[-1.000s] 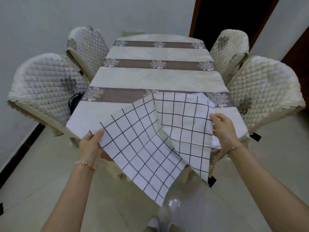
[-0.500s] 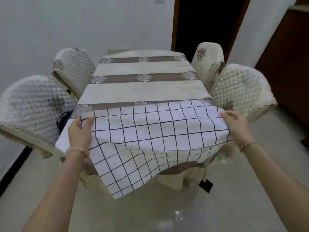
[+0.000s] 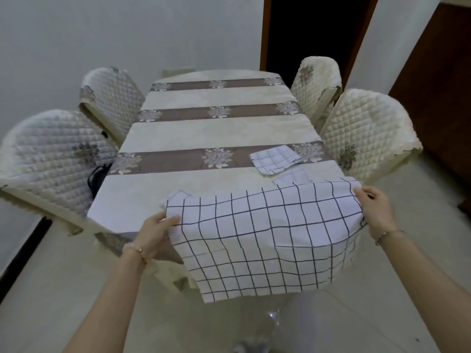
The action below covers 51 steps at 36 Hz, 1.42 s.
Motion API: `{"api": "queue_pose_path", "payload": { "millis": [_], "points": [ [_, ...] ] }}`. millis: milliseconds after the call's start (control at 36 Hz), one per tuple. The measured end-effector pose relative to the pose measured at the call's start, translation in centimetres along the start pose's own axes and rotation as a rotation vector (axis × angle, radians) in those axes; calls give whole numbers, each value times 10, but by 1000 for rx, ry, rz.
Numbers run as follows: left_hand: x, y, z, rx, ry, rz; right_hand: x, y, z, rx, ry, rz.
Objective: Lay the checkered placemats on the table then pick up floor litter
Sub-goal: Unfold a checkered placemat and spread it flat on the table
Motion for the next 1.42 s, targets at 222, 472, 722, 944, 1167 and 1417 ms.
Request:
{"api": "queue_pose_path", "payload": {
  "millis": [222,472,722,944,1167,1417],
  "points": [
    [37,18,15,-76,75,-207,-43,-11,26,-39,92,54],
    [46,56,24,-20,83,-223,-99,-47,70,-147,209,14],
    [21,150,16,172,226,-316,-125,-130,101,-379,237,-12],
    [-12,264,19,343,318,-315,-125,-218,99,-567,221,-120],
    [0,383,25,386,184,-289,-175,-310,81,-678,291,-156],
    [0,528,53,464,143,-350,-217,-398,23,-678,370,-121]
  ]
}}
Point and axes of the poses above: each hand's wrist, its own z-axis away from the middle knuckle, its own y-axis out of the palm, x = y × z, the point moved 3 cm from there along -z, towards the middle knuckle, and after that the axes turned 1 degree about -x, right-handed, at the moved point
